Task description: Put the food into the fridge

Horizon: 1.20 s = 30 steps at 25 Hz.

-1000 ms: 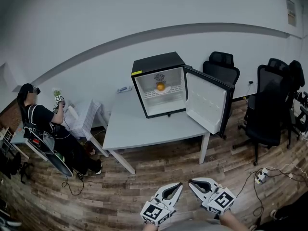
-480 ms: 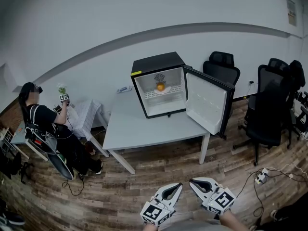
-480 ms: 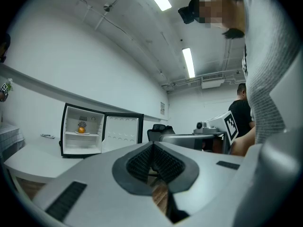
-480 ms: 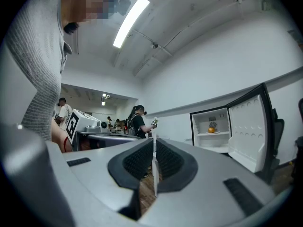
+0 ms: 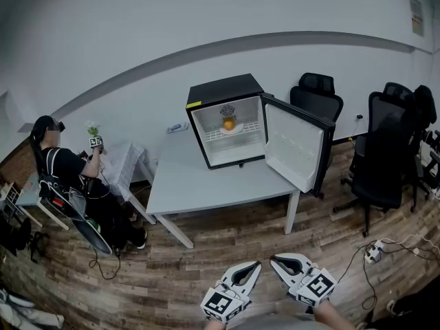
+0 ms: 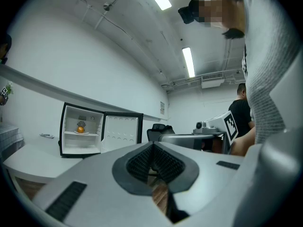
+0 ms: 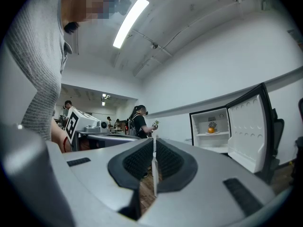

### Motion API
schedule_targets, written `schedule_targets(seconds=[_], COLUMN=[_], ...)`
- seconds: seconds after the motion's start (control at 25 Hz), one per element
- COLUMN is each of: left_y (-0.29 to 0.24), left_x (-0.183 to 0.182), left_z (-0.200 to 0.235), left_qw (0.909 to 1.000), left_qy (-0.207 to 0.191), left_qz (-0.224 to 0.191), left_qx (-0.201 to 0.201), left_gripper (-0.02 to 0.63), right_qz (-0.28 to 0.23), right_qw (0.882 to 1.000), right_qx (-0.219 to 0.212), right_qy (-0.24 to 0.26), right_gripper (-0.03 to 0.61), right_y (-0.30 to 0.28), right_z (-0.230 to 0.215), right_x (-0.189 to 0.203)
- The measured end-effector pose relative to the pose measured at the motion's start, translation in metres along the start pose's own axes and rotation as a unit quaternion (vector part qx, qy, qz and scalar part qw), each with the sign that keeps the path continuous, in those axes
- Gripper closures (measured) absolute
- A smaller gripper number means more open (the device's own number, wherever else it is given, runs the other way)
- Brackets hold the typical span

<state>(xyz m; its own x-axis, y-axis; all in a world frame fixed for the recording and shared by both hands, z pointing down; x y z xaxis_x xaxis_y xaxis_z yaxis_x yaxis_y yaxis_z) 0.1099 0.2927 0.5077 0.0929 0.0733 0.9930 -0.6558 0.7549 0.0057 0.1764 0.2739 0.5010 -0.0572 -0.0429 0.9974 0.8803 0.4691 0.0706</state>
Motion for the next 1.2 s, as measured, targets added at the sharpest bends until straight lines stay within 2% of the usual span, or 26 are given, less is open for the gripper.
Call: schedule_targets(seconds=[0.88,1.2], left_y=[-0.005,-0.010], left_x=[0.001,-0.004], left_z=[-0.014,0.001], left_qw=[1.0000,1.0000], left_qy=[-0.004,-0.003], left_qz=[0.000,-0.001], left_qx=[-0.002,0.001], left_gripper=[0.603,0.602], right_qz=[-0.003,0.001], right_qw=[1.000,1.000], right_qx=[0.007,0.015], right_qy=[0.000,-0.003], right_gripper=[0.565,0.565], right_y=[0.016,0.009], right_z=[-0.006,-0.012], right_x=[-0.002,0.001])
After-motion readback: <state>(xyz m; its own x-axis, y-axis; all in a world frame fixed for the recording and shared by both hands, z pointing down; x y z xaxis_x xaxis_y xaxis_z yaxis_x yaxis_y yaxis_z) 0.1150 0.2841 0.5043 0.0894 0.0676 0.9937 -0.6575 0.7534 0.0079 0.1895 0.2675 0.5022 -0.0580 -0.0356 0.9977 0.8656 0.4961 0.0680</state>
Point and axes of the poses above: the fingertips, and each gripper's own axes: y backward along the fingers, z to its left, x out of its underside, the point moved 2 cm from there along y, backward along the fingers, and after that the axes turned 3 degrees about y, right-handed, at the moved point
